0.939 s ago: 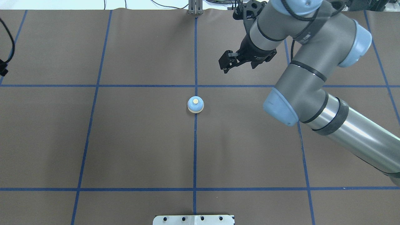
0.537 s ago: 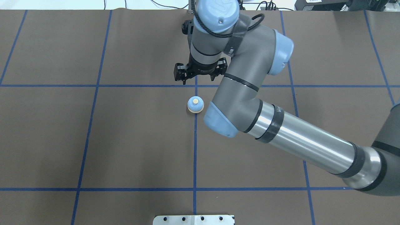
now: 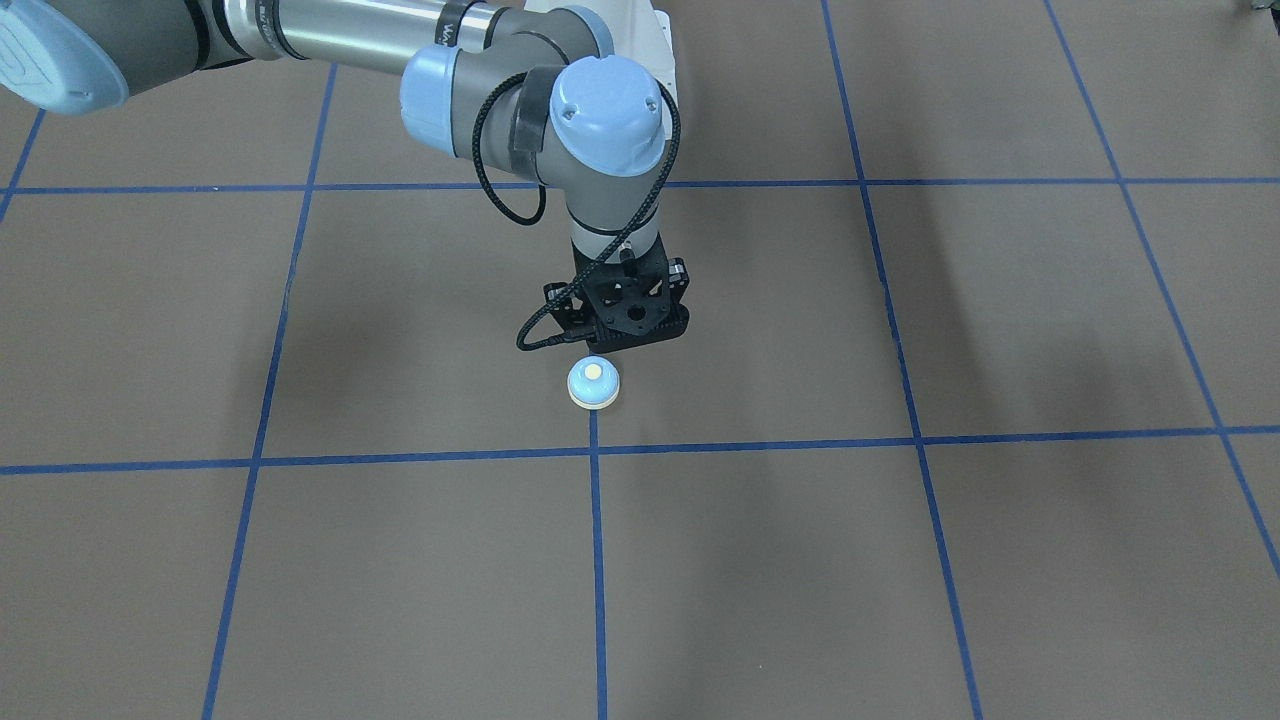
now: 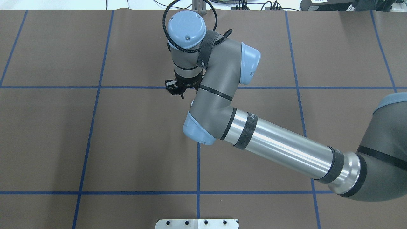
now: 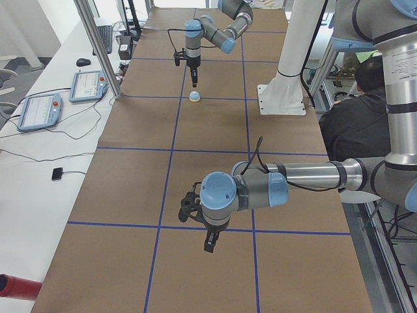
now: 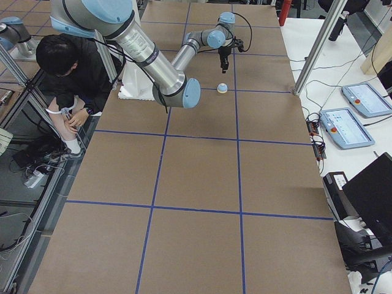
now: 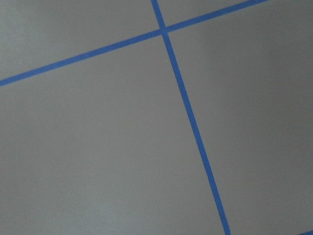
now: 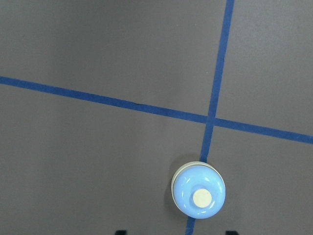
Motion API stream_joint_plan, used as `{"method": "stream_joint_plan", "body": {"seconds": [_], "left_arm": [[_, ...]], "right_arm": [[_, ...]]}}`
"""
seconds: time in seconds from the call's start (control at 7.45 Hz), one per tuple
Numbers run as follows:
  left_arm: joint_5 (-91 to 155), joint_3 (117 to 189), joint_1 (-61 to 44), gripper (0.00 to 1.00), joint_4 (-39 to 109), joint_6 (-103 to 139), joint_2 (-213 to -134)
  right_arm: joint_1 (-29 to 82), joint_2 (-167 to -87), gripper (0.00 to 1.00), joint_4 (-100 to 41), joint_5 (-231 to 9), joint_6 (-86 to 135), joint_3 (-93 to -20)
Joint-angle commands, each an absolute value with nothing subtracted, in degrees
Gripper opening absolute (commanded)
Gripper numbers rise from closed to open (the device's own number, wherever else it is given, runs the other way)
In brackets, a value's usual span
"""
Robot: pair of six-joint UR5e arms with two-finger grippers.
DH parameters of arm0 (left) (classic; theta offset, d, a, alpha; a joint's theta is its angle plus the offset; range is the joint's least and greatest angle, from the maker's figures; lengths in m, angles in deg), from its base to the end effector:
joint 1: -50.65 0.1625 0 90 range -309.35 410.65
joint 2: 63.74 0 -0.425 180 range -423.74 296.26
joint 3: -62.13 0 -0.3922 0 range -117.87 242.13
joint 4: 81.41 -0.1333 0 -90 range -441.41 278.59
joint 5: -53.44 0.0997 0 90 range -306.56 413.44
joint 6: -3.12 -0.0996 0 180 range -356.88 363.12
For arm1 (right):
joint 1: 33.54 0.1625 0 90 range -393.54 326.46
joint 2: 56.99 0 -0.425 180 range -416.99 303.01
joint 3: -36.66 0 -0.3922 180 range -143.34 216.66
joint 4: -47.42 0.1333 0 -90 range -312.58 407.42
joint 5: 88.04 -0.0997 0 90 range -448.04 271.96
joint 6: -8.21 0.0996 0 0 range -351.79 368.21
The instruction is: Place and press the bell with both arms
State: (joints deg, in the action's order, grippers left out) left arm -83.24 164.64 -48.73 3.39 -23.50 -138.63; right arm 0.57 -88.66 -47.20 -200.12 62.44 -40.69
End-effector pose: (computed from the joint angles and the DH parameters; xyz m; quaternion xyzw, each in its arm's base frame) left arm -0.1204 -0.3556 0.6718 0.0628 0.3952 0.1107 0.9097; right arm -0.5850 -0.5120 0.1091 0.0501 -0.3849 -0.0805 0.9181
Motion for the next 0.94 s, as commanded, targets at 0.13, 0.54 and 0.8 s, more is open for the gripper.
{"method": "stream_joint_plan", "body": {"seconds": [0.13, 0.54, 0.8], "left_arm": [[-83.6, 164.7, -49.4, 1.0, 3.9, -23.6, -137.9], [-83.6, 165.0, -49.4, 1.0, 3.9, -23.6, -137.9], [-83.6, 165.0, -49.4, 1.0, 3.9, -23.6, -137.9]], "right_arm": [[0.7, -88.5, 0.0, -46.8, -200.2, 60.7, -37.5], [1.0, -88.5, 0.0, -44.6, -200.0, 59.5, -34.3], [0.9, -88.9, 0.0, -41.8, -200.1, 59.7, -32.5]]}}
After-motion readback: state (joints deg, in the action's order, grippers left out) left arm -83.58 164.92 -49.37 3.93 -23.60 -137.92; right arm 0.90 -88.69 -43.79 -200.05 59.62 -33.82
